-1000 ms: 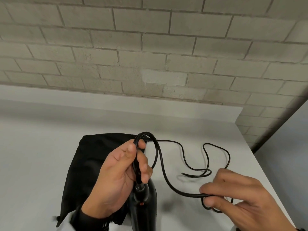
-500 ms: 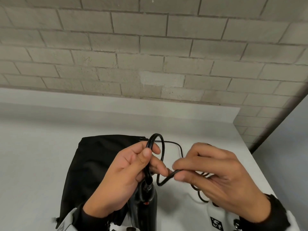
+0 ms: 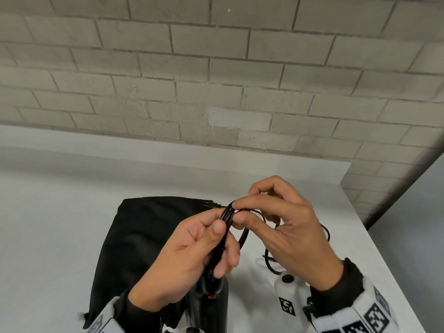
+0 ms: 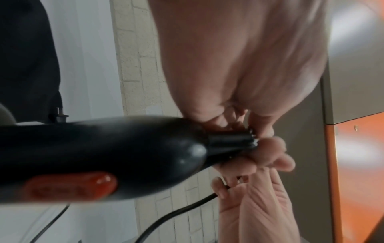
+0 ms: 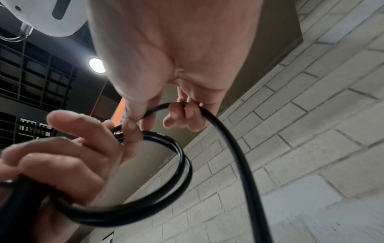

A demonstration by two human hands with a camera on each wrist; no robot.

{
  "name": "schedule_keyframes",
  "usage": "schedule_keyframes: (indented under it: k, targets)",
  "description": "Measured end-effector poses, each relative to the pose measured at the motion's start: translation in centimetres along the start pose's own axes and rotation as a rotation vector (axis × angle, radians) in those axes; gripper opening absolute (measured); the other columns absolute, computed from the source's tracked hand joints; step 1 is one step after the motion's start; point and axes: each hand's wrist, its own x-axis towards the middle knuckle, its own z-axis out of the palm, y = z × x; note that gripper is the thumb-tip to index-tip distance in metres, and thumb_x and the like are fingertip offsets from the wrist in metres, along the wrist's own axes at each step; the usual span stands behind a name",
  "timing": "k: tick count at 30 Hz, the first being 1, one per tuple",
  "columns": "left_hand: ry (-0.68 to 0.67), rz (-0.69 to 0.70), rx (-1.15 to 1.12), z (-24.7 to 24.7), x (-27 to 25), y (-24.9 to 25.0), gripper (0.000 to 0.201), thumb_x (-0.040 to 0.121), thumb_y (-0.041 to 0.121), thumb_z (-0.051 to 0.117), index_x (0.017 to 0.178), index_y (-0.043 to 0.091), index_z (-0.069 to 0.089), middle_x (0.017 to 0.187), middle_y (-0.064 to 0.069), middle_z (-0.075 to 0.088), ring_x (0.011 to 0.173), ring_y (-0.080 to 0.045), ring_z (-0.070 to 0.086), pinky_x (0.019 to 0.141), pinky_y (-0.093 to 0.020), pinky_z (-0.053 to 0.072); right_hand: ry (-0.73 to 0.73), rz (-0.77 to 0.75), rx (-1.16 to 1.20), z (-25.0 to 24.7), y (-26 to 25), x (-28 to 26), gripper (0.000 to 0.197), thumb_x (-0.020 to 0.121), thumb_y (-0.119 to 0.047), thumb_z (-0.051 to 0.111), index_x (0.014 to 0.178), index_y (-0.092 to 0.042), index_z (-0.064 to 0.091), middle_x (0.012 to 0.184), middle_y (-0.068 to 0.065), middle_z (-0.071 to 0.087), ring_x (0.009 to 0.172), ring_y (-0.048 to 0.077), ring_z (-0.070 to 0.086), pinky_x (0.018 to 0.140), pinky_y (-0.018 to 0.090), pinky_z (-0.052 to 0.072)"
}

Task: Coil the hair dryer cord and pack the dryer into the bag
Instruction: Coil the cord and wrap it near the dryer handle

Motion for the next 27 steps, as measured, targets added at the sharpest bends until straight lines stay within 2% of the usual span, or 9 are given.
schedule_keyframes:
  k: [3, 6, 8, 10, 12, 14, 20, 24, 27]
  targets:
    - [0.022, 0.01, -0.037, 0.0, 0.1, -0.2, 0.042, 0.09, 0.044, 0.066, 0.102, 0.003, 0.064, 0.058, -0.004, 0.058, 0.042, -0.012, 0.033, 0.055, -0.028, 0.041, -0.122, 0.042, -0.047, 0.5, 0.6, -0.3, 0.031, 0.097, -0.038, 0.048, 0.122, -0.027, 0.063, 0.115, -0.009, 0.052, 0.093, 0.012, 0.06, 0.08, 0.014, 0.045]
    - [0.023, 0.005, -0.069, -0.2, 0.1, -0.3, 0.041, 0.089, 0.043, 0.068, 0.099, 0.004, 0.063, 0.054, -0.002, 0.053, 0.043, -0.013, 0.028, 0.052, -0.026, 0.042, -0.278, 0.045, -0.108, 0.3, 1.2, -0.6, 0.042, 0.102, -0.039, 0.032, 0.137, -0.025, 0.049, 0.128, -0.012, 0.05, 0.12, 0.006, 0.05, 0.098, 0.017, 0.041]
    - [0.007, -0.002, -0.068, -0.3, 0.1, -0.3, 0.04, 0.091, 0.043, 0.066, 0.098, 0.004, 0.063, 0.054, -0.001, 0.052, 0.043, -0.012, 0.03, 0.052, -0.026, 0.04, -0.315, 0.021, -0.211, 0.3, 1.3, -0.6, 0.04, 0.102, -0.039, 0.029, 0.139, -0.03, 0.042, 0.124, -0.016, 0.052, 0.115, 0.007, 0.05, 0.093, 0.024, 0.045]
    - [-0.029, -0.007, -0.049, -0.4, 0.0, -0.2, 0.037, 0.093, 0.043, 0.063, 0.099, 0.006, 0.064, 0.054, 0.002, 0.053, 0.044, -0.013, 0.03, 0.053, -0.027, 0.041, -0.293, -0.023, -0.329, 0.4, 1.4, -0.4, 0.034, 0.101, -0.035, 0.032, 0.133, -0.033, 0.042, 0.11, -0.015, 0.053, 0.099, 0.008, 0.051, 0.079, 0.028, 0.048]
    - [-0.06, -0.012, -0.046, -0.5, -0.1, -0.2, 0.036, 0.094, 0.042, 0.061, 0.101, 0.006, 0.064, 0.056, 0.003, 0.053, 0.046, -0.012, 0.033, 0.055, -0.027, 0.042, -0.262, -0.07, -0.431, 0.6, 1.4, -0.2, 0.026, 0.099, -0.028, 0.036, 0.122, -0.03, 0.047, 0.097, -0.013, 0.052, 0.086, 0.009, 0.046, 0.068, 0.026, 0.045]
    - [-0.079, -0.022, -0.05, -0.6, -0.2, -0.2, 0.037, 0.094, 0.04, 0.063, 0.105, 0.006, 0.063, 0.059, 0.002, 0.053, 0.049, -0.011, 0.036, 0.059, -0.029, 0.043, -0.256, -0.091, -0.493, 0.6, 1.4, -0.1, 0.021, 0.098, -0.023, 0.038, 0.115, -0.027, 0.05, 0.092, -0.012, 0.051, 0.08, 0.008, 0.037, 0.064, 0.023, 0.039]
    - [-0.179, -0.08, 0.037, -1.6, -0.2, 0.4, 0.038, 0.095, 0.039, 0.059, 0.108, 0.004, 0.061, 0.065, -0.001, 0.06, 0.062, -0.017, 0.056, 0.074, -0.033, 0.048, -0.313, -0.044, -0.394, 0.4, 1.6, -0.2, 0.018, 0.099, -0.027, 0.033, 0.111, -0.028, 0.047, 0.092, -0.014, 0.051, 0.084, 0.007, 0.037, 0.069, 0.022, 0.038]
    - [-0.218, -0.087, 0.01, -1.7, -0.1, 0.3, 0.032, 0.096, 0.037, 0.057, 0.101, 0.005, 0.056, 0.066, 0.0, 0.062, 0.057, -0.016, 0.06, 0.076, -0.04, 0.049, -0.358, -0.002, -0.258, -0.1, 1.7, 0.0, 0.022, 0.101, -0.036, 0.031, 0.114, -0.03, 0.049, 0.096, -0.025, 0.046, 0.089, 0.004, 0.042, 0.077, 0.017, 0.039]
    - [-0.215, -0.086, -0.025, -1.8, -0.1, 0.0, 0.029, 0.097, 0.037, 0.058, 0.098, 0.008, 0.057, 0.064, 0.003, 0.059, 0.051, -0.012, 0.054, 0.069, -0.039, 0.044, -0.407, 0.027, -0.077, -0.9, 1.6, -0.2, 0.031, 0.1, -0.044, 0.031, 0.12, -0.029, 0.05, 0.097, -0.024, 0.049, 0.095, 0.007, 0.046, 0.084, 0.015, 0.037]
